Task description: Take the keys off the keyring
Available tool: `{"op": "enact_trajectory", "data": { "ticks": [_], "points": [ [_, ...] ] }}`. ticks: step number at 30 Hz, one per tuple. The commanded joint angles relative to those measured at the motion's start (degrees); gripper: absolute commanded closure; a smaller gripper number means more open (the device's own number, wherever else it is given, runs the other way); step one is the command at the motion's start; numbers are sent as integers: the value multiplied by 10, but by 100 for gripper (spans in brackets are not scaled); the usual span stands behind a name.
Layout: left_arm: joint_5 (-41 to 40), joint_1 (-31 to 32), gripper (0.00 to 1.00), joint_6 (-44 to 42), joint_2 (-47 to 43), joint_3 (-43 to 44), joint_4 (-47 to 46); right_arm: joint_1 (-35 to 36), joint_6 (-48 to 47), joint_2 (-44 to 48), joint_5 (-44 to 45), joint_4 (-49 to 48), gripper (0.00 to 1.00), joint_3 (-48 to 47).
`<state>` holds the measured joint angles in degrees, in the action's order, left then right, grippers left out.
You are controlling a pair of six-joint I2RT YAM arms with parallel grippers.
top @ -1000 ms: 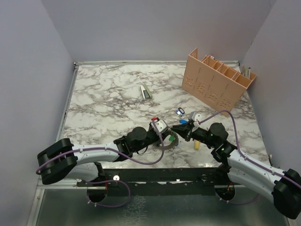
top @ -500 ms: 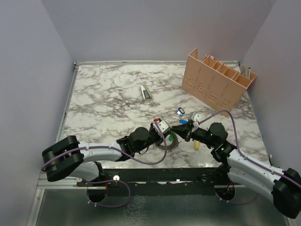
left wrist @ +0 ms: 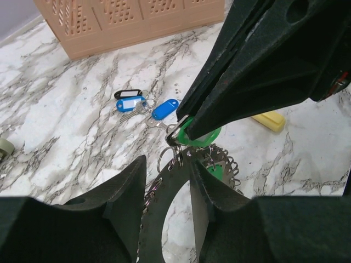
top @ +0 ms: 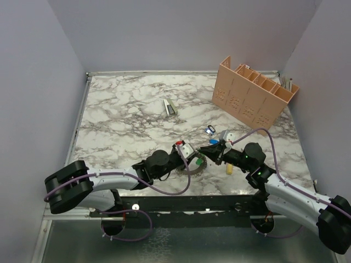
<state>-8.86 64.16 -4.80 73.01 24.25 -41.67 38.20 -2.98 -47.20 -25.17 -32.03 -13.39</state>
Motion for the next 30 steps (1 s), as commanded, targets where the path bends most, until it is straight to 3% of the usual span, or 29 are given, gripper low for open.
{"op": "enact_trajectory", "data": {
  "ticks": [1,19,30],
  "points": [
    [52,3,61,-42,-20,-22,-40,2,5,3,-16,-27,100,-5],
    [55,3,68,-70,20,-1,-54,2,4,4,-23,-31,99,-3],
    [70,3,100,-58,24,4,-55,2,3,12,-13,-27,99,-2]
  ]
}}
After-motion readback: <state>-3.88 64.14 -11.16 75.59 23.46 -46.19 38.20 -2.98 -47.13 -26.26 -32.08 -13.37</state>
